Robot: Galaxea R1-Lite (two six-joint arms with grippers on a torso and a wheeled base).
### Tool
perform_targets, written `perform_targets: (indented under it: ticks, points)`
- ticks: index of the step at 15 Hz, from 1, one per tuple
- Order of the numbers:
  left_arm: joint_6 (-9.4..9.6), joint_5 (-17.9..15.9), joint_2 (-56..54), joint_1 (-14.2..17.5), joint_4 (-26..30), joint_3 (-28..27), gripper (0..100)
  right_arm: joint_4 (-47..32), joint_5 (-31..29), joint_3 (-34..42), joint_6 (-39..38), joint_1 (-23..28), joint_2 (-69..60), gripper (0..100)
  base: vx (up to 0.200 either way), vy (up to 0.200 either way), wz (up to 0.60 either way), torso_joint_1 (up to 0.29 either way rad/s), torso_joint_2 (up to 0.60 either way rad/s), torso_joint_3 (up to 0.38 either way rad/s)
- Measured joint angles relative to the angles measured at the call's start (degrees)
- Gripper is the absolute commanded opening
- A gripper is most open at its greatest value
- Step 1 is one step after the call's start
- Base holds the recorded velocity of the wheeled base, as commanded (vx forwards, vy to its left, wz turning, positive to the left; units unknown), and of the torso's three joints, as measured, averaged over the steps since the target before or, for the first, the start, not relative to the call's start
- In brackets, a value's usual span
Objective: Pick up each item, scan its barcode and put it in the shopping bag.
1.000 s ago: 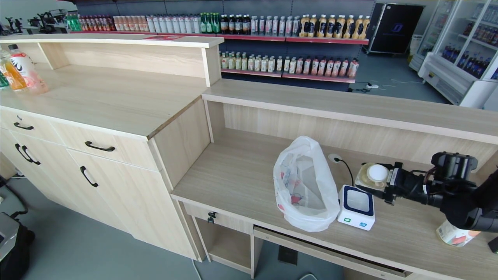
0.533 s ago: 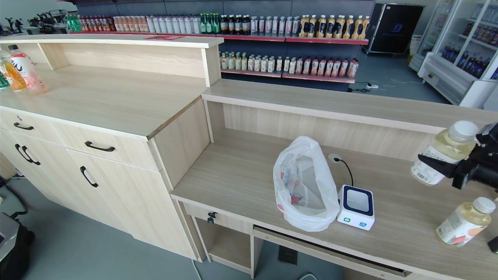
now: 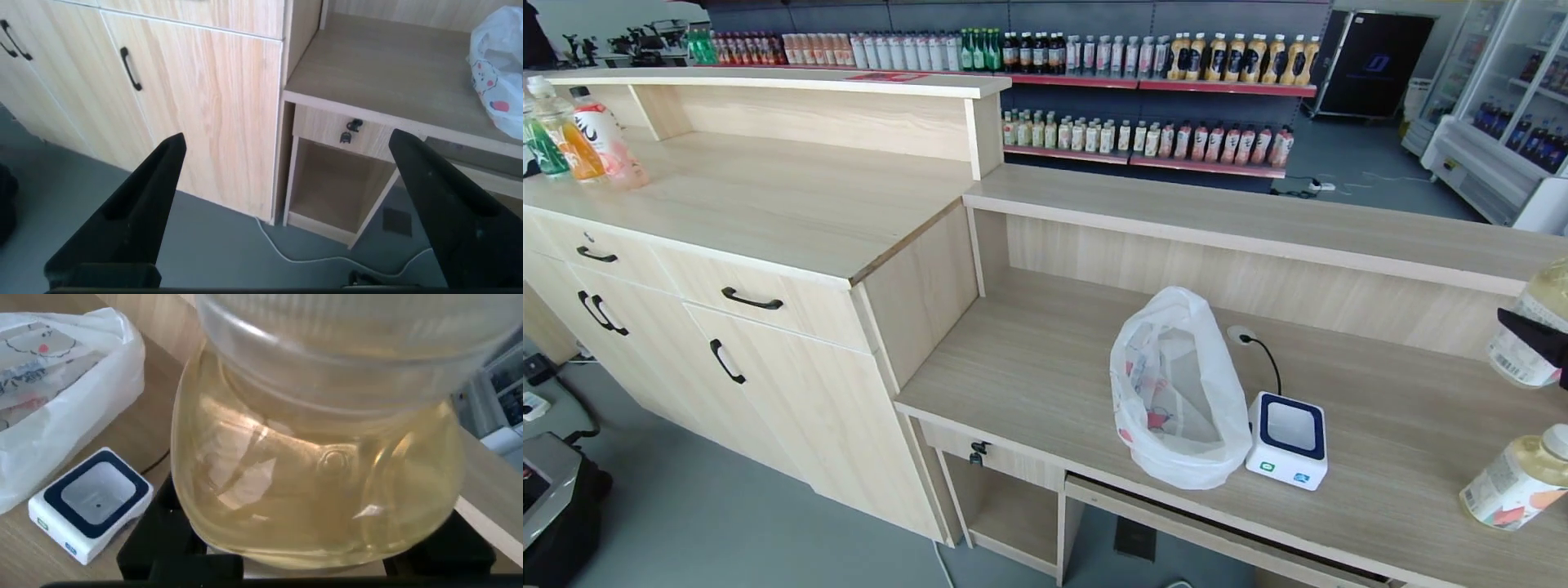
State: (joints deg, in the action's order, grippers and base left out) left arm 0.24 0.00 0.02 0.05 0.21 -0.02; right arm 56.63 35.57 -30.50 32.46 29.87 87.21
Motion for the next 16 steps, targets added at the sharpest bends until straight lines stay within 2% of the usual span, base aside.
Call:
perform_targets:
  ticks: [2,4,6,7,10,16]
  points:
    - [0.0,0.0,0.0,0.0,0.0,0.0,100,-0.2,-9.5,-1.0,-3.1,-5.9,-0.2,0,0.0,0.0,0.6,-0.154,0.34,0.151]
    - [0.0,0.0,0.0,0.0,0.0,0.0,100,0.1,-22.6,-3.6,-7.3,-15.4,1.0,0,0.0,0.0,0.3,-0.181,0.34,0.158]
    - [0.0,0.0,0.0,0.0,0.0,0.0,100,0.9,-28.1,-6.4,-13.3,-23.7,4.8,0,0.0,0.0,0.0,-0.11,0.21,0.083]
    - [-0.02,0.0,0.0,0.0,0.0,0.0,100,0.7,-29.1,-7.3,-16.3,-26.0,7.5,0,0.0,0.0,0.0,-0.017,0.07,0.022]
    - [0.02,0.0,0.0,0.0,0.0,0.0,100,1.1,-30.2,-8.6,-19.5,-28.7,15.2,0,0.0,0.0,0.0,0.0,0.0,0.0]
    - [0.02,0.0,0.0,0.0,0.0,0.0,100,6.5,-30.2,-11.9,-20.0,-29.1,27.0,0,0.0,0.0,0.0,0.0,0.0,0.0]
